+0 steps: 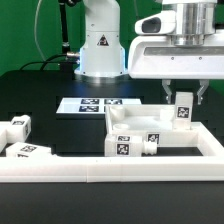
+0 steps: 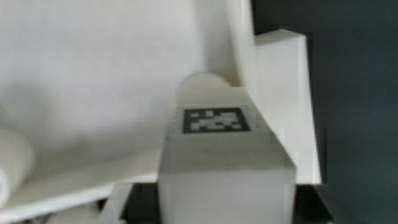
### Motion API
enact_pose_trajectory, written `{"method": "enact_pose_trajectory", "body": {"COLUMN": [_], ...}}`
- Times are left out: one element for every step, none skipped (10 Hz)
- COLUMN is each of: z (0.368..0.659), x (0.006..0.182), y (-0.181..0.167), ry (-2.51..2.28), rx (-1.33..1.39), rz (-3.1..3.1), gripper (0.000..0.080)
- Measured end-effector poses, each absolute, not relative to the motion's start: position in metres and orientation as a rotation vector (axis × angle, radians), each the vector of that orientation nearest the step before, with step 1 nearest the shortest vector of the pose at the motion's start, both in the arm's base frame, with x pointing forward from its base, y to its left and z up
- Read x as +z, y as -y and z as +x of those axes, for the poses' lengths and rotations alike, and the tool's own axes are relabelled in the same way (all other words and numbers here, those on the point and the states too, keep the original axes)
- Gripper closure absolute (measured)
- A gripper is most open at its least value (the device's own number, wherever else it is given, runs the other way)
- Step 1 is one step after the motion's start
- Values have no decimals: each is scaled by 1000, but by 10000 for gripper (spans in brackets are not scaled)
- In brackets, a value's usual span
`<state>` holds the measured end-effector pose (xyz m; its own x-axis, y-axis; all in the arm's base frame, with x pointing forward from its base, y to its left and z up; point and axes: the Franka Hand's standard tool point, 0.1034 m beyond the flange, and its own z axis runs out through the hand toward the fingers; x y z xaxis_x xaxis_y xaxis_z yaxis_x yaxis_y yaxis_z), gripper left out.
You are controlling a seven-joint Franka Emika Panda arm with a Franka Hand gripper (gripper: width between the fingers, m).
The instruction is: Assemble one leg
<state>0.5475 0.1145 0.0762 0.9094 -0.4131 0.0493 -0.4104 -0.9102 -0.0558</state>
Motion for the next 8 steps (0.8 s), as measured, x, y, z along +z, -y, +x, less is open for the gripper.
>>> {"method": "enact_pose_trajectory", "body": {"z": [548,548,548,548,548,548,548,548], "x": [76,76,76,76,76,76,76,76], "y": [-114,-112,-112,-111,-110,-110,-110,-109], "ry": [-731,-931,-1010,-1082,-1177,-1226,-1356,-1396], "rx": [-89,-80,-79,-77,-70,-67,-56,-54], "rz": [-3000,-2933,-2905,-2874,-2830,-2809,-2743,-2721], "gripper": [512,512,512,512,512,512,512,512]}}
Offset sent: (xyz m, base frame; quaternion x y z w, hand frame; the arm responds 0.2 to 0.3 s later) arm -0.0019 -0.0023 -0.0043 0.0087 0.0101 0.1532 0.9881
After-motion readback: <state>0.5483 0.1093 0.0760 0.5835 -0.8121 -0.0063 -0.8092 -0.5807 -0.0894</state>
